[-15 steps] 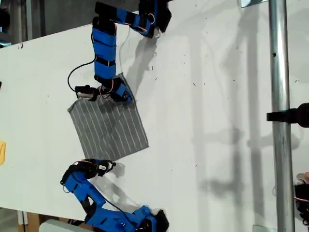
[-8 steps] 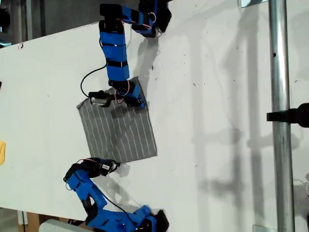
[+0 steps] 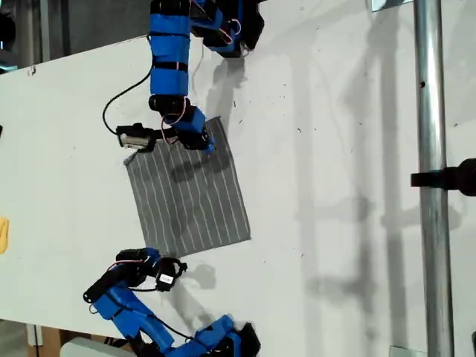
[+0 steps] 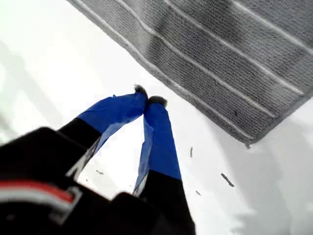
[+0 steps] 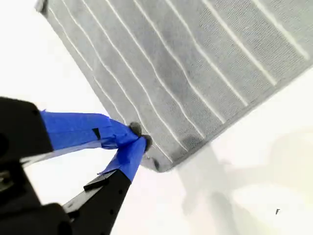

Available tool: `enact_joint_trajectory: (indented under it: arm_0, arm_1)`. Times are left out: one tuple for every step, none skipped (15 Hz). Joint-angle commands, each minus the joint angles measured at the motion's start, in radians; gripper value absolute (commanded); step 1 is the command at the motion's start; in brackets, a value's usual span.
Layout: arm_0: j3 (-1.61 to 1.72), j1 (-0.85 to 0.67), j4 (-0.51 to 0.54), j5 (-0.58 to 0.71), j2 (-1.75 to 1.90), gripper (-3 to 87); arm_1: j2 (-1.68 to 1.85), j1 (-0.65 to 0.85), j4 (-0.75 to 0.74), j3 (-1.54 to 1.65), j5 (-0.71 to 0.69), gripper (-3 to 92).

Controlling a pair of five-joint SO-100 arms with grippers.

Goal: Grasp corners of a towel and fold twice.

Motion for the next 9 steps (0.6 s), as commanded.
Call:
enact_joint_trajectory:
  arm_0:
    - [-0.041, 0.086, 0.044, -0.028, 0.21, -2.7]
    - [-0.025, 0.124, 0.052, -0.046, 0.285, -2.7]
    - [0.008, 0.17, 0.054, -0.069, 0.362, -2.8]
    - [0.049, 0.222, 0.055, -0.103, 0.437, -2.8]
    - [0.098, 0.278, 0.055, -0.146, 0.509, -2.8]
    - [0.15, 0.334, 0.055, -0.19, 0.581, -2.8]
    - [0.193, 0.391, 0.055, -0.225, 0.644, -2.8]
    - [0.225, 0.451, 0.055, -0.281, 0.703, -2.8]
    - [0.244, 0.512, 0.055, -0.322, 0.741, -2.8]
  arm_1:
    - [0.249, 0.06, 0.12, -0.064, -0.063, -0.3]
    - [0.322, 0.084, 0.195, -0.086, -0.104, -0.3]
    - [0.379, 0.106, 0.287, -0.124, -0.147, -0.3]
    - [0.43, 0.123, 0.365, -0.164, -0.196, -0.3]
    - [0.462, 0.137, 0.454, -0.215, -0.233, -0.3]
    - [0.483, 0.143, 0.54, -0.265, -0.273, -0.3]
    - [0.502, 0.14, 0.609, -0.308, -0.308, -0.3]
    - [0.512, 0.135, 0.667, -0.344, -0.327, -0.3]
    - [0.517, 0.123, 0.709, -0.37, -0.345, -0.3]
